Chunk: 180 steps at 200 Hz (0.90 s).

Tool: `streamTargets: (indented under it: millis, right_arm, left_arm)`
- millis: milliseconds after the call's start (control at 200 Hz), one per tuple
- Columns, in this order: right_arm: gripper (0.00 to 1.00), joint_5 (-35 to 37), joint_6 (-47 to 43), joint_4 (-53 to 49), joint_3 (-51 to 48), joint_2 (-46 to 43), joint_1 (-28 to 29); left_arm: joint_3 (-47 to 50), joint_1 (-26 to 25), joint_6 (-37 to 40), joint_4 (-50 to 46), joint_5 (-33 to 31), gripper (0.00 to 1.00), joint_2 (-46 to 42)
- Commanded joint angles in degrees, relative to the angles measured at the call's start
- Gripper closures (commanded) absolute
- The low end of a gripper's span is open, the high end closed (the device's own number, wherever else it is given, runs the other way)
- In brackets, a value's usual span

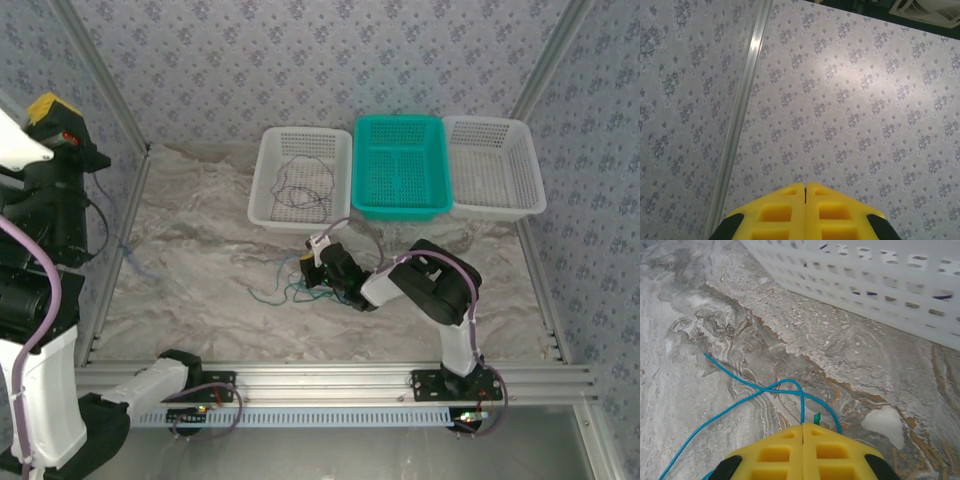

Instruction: Untangle the cables

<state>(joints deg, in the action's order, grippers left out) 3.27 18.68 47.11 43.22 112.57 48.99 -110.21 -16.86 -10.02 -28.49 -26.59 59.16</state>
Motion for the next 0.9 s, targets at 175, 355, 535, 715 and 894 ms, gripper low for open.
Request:
streamTargets:
  millis: [175,355,535,715,894]
  right_arm:
    - [0.55,-5.74,1.24,-3.38,-2.99,-7.17,0.69]
    - [0.38,-8.96,-4.47,-12.69,-2.59,-20.32,3.78]
    - [0.26,-8.91,-5.98,-19.94,-2.28,-30.59,4.41]
    - [0.22,-6.98,-8.19,-24.38,-3.06,-35.75,4.13]
    - [0.22,-5.95,-9.76,-23.99,-3.19,-34.22,3.37]
  left_arm:
    - [-2.81,-0.01,-1.63,-2.29,13.66,1.00,6.83]
    - [3.15,0.15,-4.69,-2.03,15.16,1.00,5.33]
    - [22.14,0.14,-11.57,-0.50,16.62,1.00,-3.30]
    - [42.88,0.25,-21.66,7.91,25.51,1.00,-9.04]
    - [41.53,0.16,-24.22,8.46,30.76,1.00,-9.14]
